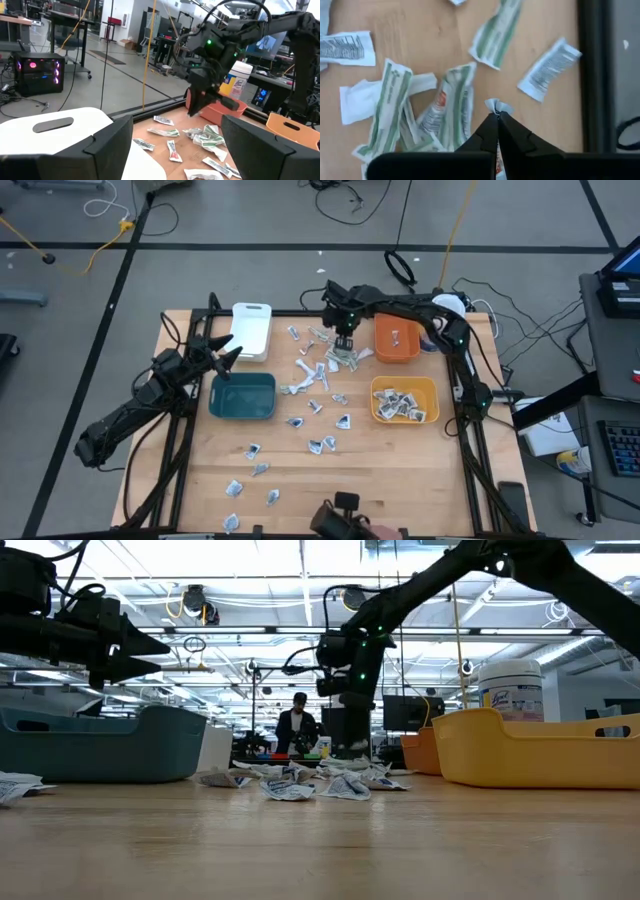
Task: Pick & Place First Aid Supplies
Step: Put the antibiotic ointment into the orange bin
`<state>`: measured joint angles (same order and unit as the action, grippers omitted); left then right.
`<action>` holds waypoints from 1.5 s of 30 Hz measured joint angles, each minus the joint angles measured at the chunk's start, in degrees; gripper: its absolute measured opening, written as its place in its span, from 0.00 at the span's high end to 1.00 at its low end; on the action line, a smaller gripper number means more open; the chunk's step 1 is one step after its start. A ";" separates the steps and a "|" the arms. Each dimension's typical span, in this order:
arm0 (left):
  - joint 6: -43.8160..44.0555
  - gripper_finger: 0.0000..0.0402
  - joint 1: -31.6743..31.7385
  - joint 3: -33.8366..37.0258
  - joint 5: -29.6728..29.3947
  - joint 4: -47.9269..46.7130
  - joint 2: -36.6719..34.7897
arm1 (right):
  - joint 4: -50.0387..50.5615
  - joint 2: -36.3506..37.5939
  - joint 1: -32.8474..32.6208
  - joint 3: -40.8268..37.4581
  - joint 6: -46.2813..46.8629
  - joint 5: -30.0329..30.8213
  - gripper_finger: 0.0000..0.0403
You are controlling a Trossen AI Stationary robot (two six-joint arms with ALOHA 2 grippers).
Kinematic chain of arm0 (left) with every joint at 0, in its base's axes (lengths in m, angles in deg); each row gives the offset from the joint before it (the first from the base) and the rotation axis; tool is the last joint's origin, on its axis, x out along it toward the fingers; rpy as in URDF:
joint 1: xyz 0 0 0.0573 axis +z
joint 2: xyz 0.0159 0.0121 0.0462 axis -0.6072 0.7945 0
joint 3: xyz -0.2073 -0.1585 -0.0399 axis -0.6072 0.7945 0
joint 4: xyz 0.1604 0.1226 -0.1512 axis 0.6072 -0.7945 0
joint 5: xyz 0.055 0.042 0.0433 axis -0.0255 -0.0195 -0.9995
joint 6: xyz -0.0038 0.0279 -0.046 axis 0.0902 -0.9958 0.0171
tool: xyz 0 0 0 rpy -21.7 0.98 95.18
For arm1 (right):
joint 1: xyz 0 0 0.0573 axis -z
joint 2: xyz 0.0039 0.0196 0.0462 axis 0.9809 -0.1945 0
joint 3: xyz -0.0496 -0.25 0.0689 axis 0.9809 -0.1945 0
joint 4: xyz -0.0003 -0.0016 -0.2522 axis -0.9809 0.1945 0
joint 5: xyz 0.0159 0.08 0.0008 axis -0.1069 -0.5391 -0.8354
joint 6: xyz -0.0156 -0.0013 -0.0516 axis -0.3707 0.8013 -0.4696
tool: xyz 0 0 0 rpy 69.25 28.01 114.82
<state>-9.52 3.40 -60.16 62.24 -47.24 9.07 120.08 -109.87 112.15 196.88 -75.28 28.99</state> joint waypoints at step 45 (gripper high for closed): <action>0.00 0.24 0.01 -0.01 -0.01 0.00 0.00 | -9.49 29.77 8.21 -41.43 0.81 11.37 0.59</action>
<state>-9.52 3.41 -60.17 62.23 -47.24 9.07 110.60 -80.09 120.36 155.44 -74.47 40.35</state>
